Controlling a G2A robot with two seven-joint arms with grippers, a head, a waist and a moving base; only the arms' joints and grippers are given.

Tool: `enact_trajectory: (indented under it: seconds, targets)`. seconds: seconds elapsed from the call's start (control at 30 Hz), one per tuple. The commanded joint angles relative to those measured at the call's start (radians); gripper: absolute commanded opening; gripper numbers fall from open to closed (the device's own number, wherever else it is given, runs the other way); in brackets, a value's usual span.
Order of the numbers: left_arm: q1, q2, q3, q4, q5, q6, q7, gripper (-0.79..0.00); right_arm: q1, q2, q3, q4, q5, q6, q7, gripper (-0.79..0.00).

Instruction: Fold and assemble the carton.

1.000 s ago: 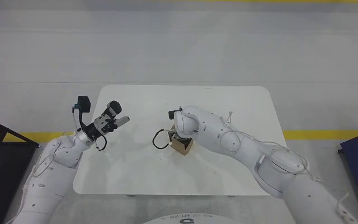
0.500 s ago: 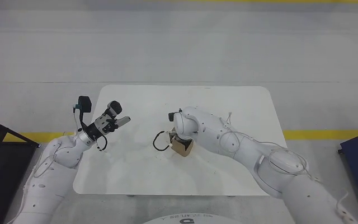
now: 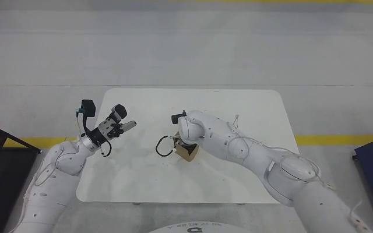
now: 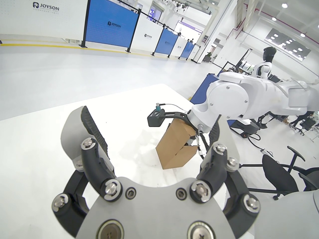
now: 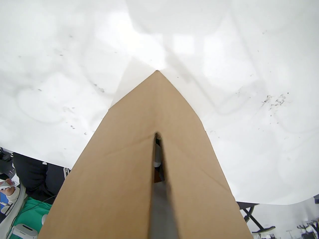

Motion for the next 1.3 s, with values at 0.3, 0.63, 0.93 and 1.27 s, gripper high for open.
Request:
enact_trajectory:
  seconds: [0.3,0.63,0.93,1.27]
  targets:
    - [0.004,0.0,-0.005,-0.034,0.004,0.027,-0.018,0.0,-0.174,0.161,0.186,-0.472,-0.173,-0.016,-0.108,-0.785]
    - [0.01,-0.001,-0.003,-0.046,0.001,0.035,-0.031,0.0,-0.502,0.302,0.505,-0.768,-0.195,-0.381,-0.297,-0.785]
    - [-0.014,-0.002,0.038,-0.071,-0.085,-0.015,-0.116,0.0,-0.715,0.366,0.722,-0.829,-0.077,-0.834,-0.359,-0.785]
    - [-0.014,-0.002,0.077,-0.137,-0.057,0.026,-0.184,0.0,-0.589,0.344,0.628,-0.595,0.088,-0.984,-0.216,-0.785]
